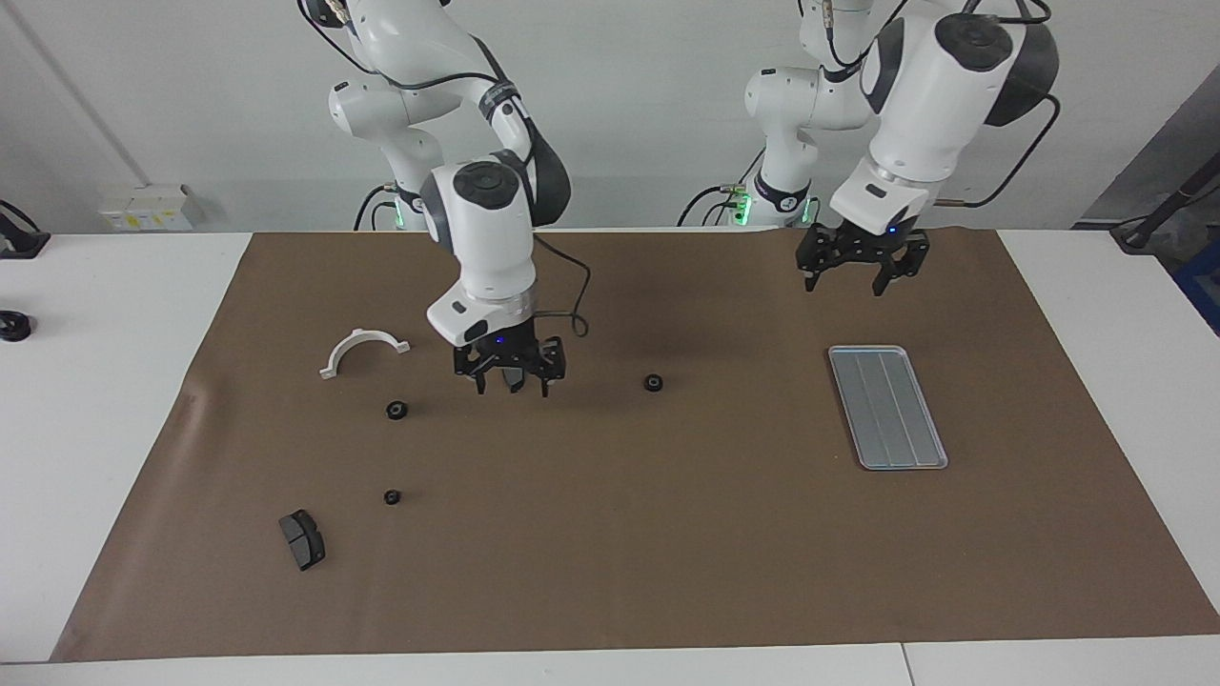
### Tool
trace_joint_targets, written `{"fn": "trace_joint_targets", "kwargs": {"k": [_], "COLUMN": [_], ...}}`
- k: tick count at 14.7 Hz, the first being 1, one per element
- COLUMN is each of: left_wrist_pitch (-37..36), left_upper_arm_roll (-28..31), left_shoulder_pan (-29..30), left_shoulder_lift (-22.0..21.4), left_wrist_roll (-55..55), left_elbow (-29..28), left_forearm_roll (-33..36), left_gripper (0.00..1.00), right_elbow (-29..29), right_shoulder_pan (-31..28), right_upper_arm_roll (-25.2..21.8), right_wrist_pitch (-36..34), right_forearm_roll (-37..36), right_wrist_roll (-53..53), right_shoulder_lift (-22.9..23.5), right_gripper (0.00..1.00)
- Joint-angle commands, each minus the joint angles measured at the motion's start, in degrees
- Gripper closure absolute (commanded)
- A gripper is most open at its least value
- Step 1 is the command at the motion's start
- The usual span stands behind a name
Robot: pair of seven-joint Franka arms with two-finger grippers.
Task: Pick bearing gear from pile to tray
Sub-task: 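Reach the left gripper toward the gear while the right gripper returns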
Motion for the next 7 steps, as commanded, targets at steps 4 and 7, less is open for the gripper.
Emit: {"fn": "trace_joint_targets", "kwargs": {"k": [4,7], "left_wrist_pitch": [11.6,17.0], "left_upper_arm_roll": [0.9,0.9], "left_shoulder_pan": [-9.8,-11.4], "left_shoulder_lift": [6.8,7.7], "left_wrist_roll": [-11.9,-12.9], "left_elbow": [-3.1,-5.8], "left_forearm_roll": [2.4,2.5], "left_gripper": [0.0,0.0], "right_elbow": [-14.0,-17.8], "right_shoulder_pan": [-11.6,-13.6], "right_upper_arm_roll": [1.2,1.2], "right_wrist_pitch": [10.1,13.8], "right_forearm_roll": [0.5,2.0], "right_wrist_roll": [-20.6,-24.3], "right_shoulder_lift": [-3.7,-3.7], "right_gripper": [0.0,0.0]}}
